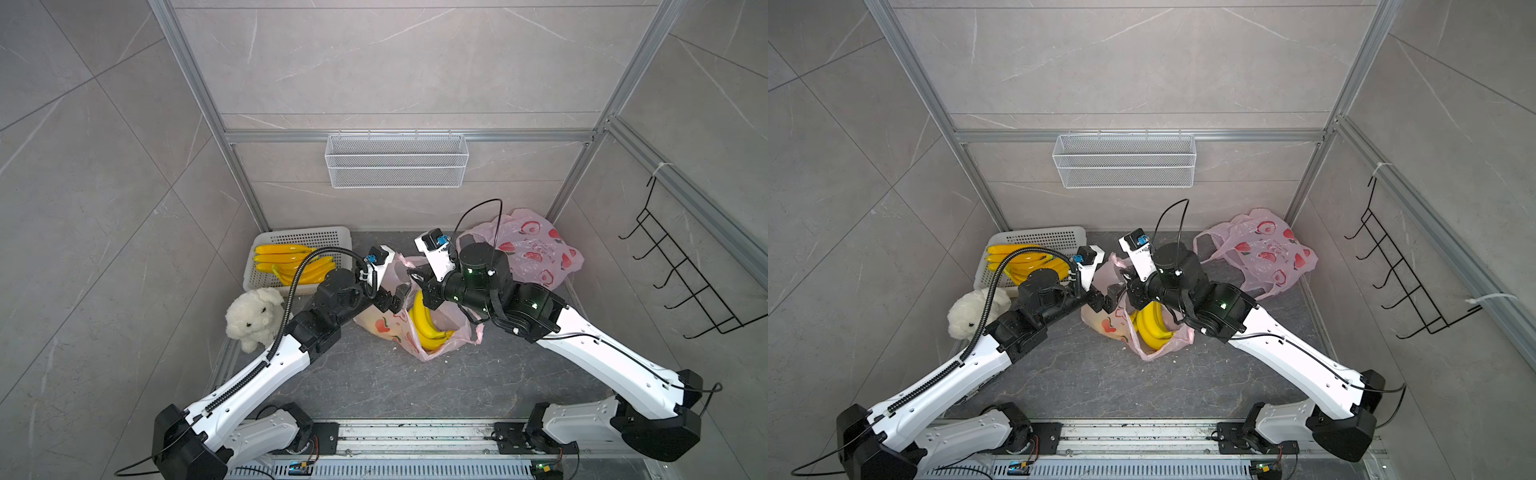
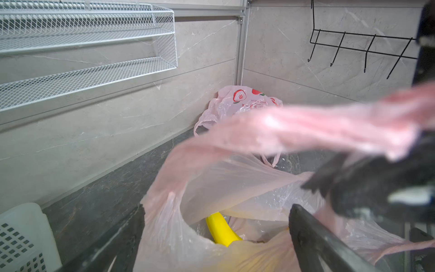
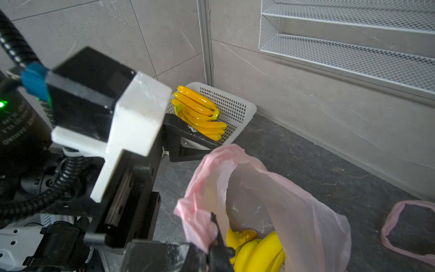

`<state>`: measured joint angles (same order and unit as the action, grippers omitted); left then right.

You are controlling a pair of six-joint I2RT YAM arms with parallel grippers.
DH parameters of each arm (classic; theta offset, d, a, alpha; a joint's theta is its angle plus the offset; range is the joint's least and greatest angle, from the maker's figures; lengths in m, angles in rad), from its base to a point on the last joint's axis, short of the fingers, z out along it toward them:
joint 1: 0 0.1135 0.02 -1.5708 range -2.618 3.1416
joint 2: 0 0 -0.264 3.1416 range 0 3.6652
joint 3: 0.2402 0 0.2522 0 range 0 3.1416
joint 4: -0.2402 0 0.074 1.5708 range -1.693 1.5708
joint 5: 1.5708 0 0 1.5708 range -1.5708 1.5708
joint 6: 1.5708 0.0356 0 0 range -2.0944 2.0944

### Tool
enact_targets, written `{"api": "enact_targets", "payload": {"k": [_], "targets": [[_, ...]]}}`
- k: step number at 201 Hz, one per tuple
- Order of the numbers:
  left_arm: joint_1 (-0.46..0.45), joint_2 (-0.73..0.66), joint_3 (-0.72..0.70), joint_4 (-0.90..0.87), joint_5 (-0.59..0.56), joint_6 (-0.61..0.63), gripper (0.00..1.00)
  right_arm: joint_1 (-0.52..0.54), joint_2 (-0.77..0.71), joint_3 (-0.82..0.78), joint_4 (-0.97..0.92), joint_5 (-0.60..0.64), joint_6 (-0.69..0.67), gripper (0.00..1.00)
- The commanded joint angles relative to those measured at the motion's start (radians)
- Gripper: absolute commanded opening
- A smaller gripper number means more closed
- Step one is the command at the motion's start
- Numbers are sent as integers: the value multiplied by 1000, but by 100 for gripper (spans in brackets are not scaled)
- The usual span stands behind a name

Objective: Place the banana into a plastic bag & tie a knot
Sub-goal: Adjust the plastic bag at the center of the board.

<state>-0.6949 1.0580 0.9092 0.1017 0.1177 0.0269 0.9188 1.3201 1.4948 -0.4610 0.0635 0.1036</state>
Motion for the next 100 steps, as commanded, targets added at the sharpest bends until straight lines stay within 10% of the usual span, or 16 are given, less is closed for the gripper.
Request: {"api": "enact_targets", "payload": {"k": [1, 100], "targets": [[33, -80, -38, 83, 77, 48, 98, -3, 10, 24, -11, 25, -30, 0], [59, -98, -71, 107, 132, 168, 100, -3, 47, 66, -28, -5, -55, 0]]}}
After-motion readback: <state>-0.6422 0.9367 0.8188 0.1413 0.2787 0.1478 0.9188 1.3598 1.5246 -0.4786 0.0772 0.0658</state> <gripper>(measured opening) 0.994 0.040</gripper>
